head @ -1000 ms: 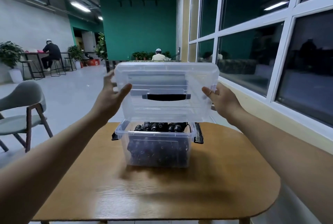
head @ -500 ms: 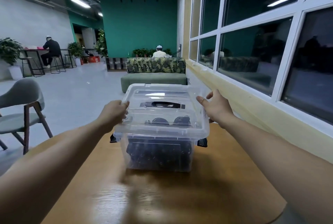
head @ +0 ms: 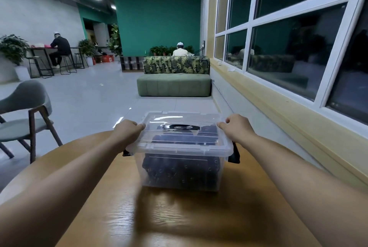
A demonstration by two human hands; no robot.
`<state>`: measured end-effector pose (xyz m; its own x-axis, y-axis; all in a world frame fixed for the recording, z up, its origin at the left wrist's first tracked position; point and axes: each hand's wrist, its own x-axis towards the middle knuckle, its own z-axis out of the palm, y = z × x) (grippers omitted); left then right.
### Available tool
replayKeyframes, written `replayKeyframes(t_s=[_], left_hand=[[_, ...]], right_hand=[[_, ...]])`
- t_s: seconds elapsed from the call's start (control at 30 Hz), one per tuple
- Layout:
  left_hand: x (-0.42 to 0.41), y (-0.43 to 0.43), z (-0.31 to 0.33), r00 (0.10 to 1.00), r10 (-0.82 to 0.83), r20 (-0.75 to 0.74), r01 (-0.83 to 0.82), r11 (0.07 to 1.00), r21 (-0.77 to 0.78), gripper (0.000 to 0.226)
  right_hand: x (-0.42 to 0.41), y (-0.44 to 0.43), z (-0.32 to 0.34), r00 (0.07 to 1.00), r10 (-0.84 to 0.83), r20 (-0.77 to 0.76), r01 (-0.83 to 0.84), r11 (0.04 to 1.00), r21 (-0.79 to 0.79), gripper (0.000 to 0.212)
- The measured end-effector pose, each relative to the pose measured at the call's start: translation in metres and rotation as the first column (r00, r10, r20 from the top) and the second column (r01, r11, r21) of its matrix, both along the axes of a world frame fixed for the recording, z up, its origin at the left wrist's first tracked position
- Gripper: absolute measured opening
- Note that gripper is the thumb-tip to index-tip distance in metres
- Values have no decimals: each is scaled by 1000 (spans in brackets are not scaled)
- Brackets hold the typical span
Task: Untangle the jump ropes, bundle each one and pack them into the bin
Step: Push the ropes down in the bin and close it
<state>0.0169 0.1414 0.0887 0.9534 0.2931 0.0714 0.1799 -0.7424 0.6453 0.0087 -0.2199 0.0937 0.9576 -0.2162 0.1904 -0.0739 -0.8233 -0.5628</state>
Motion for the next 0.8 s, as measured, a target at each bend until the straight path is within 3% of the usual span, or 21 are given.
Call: replayKeyframes(t_s=[0.2,0.37,0.4,0.5,0.57,0.63,0.7,0.8], left_hand=[[11,-5,-1,997,11,-70,-16,997,-76,41],[10,-7,2,988,67,-141,-83,991,-107,50],[11,-4,2,983,55,-173,-86,981,-174,50],[9,9,-3,954,-18,-299,-138,859,-493,60],[9,18,-8,928,-89,-362,-150,800,-580,66],[7,24,-9,925,-130,-357,-122,788,-603,68],[6,27,-5,934,-160,-319,-62,807,-587,65],[9,27,-2,960,-104,-261,-45,859,-510,62]], right_hand=[[14,0,-7,999,-28,-40,27,1000,-13,49],[20,-3,-12,997,-60,-42,58,997,-41,45],[20,-4,-14,998,-53,-44,52,998,-16,47],[21,-5,-21,992,-40,-121,58,987,149,49],[23,-4,-26,982,-17,-190,89,920,381,51],[22,0,-25,971,40,-234,98,831,548,69],[16,1,-22,960,41,-277,132,805,578,83],[1,1,-13,929,54,-366,194,773,604,68]])
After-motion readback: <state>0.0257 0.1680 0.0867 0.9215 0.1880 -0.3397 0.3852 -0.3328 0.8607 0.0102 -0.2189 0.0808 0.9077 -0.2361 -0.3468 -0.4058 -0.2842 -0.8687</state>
